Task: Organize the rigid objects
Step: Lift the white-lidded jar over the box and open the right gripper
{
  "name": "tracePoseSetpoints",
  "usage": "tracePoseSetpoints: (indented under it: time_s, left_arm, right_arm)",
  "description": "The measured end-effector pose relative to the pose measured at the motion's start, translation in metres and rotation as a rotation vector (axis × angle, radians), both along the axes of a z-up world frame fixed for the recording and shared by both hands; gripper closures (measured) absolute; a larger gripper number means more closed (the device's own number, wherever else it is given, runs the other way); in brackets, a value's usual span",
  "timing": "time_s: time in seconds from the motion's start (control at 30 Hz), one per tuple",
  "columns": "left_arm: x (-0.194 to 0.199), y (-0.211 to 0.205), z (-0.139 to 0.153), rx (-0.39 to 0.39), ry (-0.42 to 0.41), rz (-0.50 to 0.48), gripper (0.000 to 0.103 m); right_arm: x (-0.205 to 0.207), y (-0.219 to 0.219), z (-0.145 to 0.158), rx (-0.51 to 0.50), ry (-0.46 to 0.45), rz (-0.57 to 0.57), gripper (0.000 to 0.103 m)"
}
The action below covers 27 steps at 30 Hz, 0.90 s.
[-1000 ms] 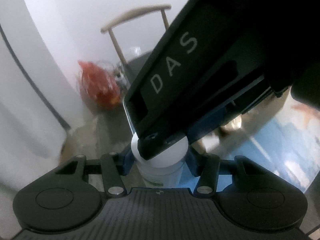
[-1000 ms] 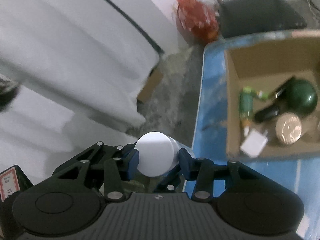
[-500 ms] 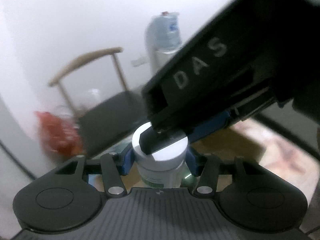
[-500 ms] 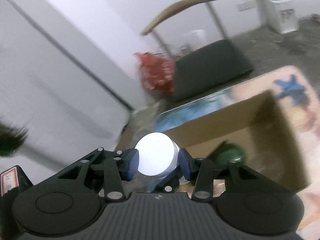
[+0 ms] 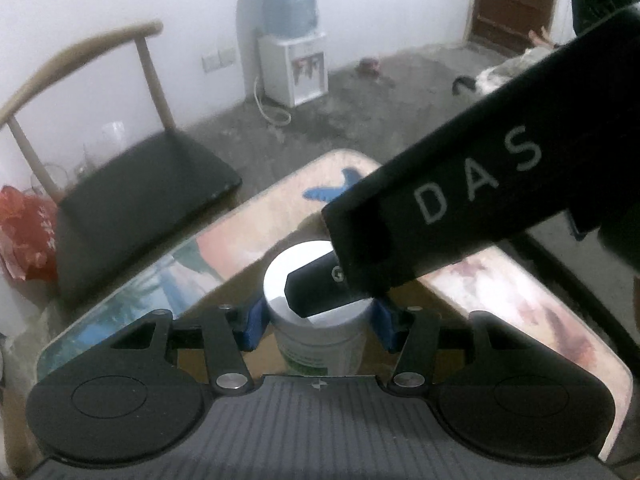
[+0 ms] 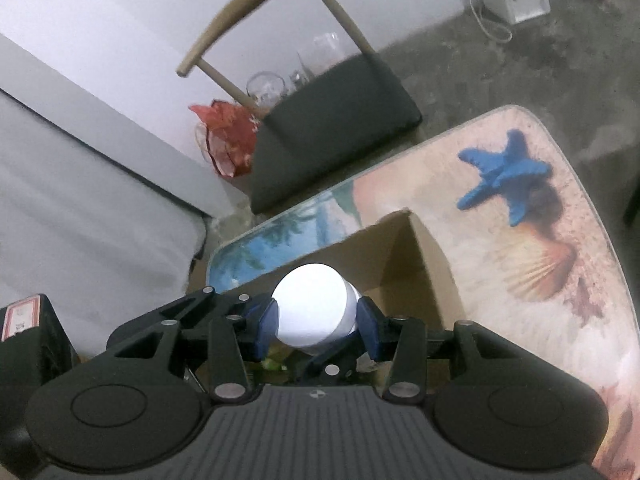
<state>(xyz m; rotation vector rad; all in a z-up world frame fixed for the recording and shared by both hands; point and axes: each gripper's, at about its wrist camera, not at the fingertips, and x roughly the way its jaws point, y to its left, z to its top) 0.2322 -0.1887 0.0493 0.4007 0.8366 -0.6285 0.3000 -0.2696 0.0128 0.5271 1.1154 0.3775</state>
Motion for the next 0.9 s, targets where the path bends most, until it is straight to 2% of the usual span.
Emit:
tracePoseSetpoints:
  time_s: [0.13, 0.23, 0.33, 0.5, 0.57, 0.73, 0.8, 0.87, 0.9]
  left_arm:
    - [0.006, 0.001, -0.022, 0.018, 0.040, 0.008, 0.050]
    - [0.001, -0.004, -0.020, 0.017, 0.061, 0.015, 0.049]
    - [-0.002, -0.007, -0.021, 0.024, 0.070, 0.009, 0.041]
    - [-0.009, -0.006, -0.023, 0.066, 0.065, 0.009, 0.031]
    - [-0.008, -0.005, -0.027, 0.073, 0.065, 0.015, 0.028]
    - [-0.012, 0.000, -0.012, 0.060, 0.029, 0.018, 0.019]
    - [-0.020, 0.004, -0.001, 0.050, -0.002, 0.015, 0.017]
    - [-0.002, 0.008, 0.005, 0.036, -0.029, 0.017, 0.017]
    - [-0.006, 0.012, 0.011, 0.028, -0.043, 0.020, 0.017]
  right_arm:
    - [0.016, 0.000, -0.017, -0.017, 0.038, 0.040, 0.056]
    - [0.020, 0.003, -0.023, -0.043, 0.047, 0.072, 0.056]
    - [0.022, 0.007, -0.026, -0.082, 0.046, 0.094, 0.057]
    - [0.022, 0.002, -0.027, -0.067, 0.078, 0.089, 0.057]
    - [0.021, -0.001, -0.022, -0.066, 0.073, 0.082, 0.056]
    - [0.011, -0.011, -0.005, -0.058, 0.029, 0.035, 0.055]
    - [0.002, -0.014, 0.007, -0.061, -0.002, 0.010, 0.055]
    - [-0.013, -0.017, 0.022, -0.062, -0.051, -0.024, 0.055]
    - [-0.018, -0.019, 0.029, -0.057, -0.075, -0.039, 0.055]
